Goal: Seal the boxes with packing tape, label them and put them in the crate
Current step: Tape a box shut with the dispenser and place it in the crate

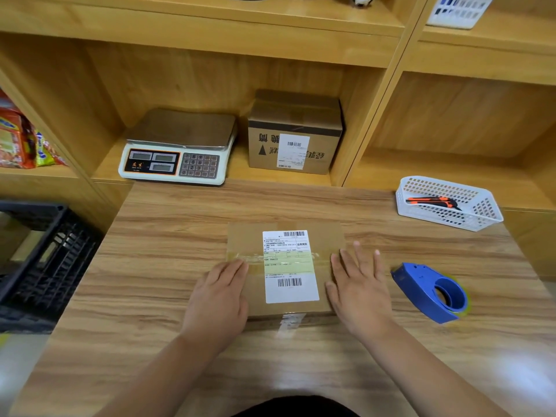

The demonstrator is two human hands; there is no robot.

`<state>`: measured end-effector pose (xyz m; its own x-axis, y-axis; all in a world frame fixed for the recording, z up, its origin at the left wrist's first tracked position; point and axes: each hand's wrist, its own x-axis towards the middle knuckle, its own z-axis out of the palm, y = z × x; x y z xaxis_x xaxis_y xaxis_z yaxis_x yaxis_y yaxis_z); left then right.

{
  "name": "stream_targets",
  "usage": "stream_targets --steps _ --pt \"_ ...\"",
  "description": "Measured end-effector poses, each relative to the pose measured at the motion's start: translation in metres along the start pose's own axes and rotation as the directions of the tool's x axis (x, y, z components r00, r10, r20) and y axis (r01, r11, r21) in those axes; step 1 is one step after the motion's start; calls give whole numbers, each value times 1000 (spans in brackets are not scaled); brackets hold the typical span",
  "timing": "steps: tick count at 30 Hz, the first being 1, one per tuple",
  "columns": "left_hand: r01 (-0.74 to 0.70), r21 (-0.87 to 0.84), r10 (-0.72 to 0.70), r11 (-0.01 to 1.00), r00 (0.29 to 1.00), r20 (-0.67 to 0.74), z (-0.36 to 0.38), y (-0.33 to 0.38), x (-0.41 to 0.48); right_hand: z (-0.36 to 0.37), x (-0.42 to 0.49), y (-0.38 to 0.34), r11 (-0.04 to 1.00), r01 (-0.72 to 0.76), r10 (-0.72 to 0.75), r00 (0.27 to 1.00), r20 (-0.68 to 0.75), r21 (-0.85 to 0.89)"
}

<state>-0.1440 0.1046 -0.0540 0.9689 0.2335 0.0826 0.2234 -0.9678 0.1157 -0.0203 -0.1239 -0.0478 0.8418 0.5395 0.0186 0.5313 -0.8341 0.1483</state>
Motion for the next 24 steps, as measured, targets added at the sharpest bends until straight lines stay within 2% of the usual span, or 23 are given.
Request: stream_targets --steps 4,7,11,20,22,24 --pt "64 55 -66 996 997 35 0 6 10 -13 14 -42 991 116 -119 992 39 59" --pt "49 44 -50 998 999 16 6 5 11 -6 21 -55 989 80 -93 990 105 127" --pt "55 47 -58 997 997 52 1 7 11 1 20 -40 990 120 -126 988 93 69" --pt "100 24 -101 995 992 82 3 8 11 10 7 1 992 -101 93 991 94 80" --pt "101 14 -102 995 991 89 3 9 10 15 3 8 964 -226 200 964 177 141" --pt "102 2 -102 995 990 93 5 9 11 14 0 15 889 -353 266 916 299 292"
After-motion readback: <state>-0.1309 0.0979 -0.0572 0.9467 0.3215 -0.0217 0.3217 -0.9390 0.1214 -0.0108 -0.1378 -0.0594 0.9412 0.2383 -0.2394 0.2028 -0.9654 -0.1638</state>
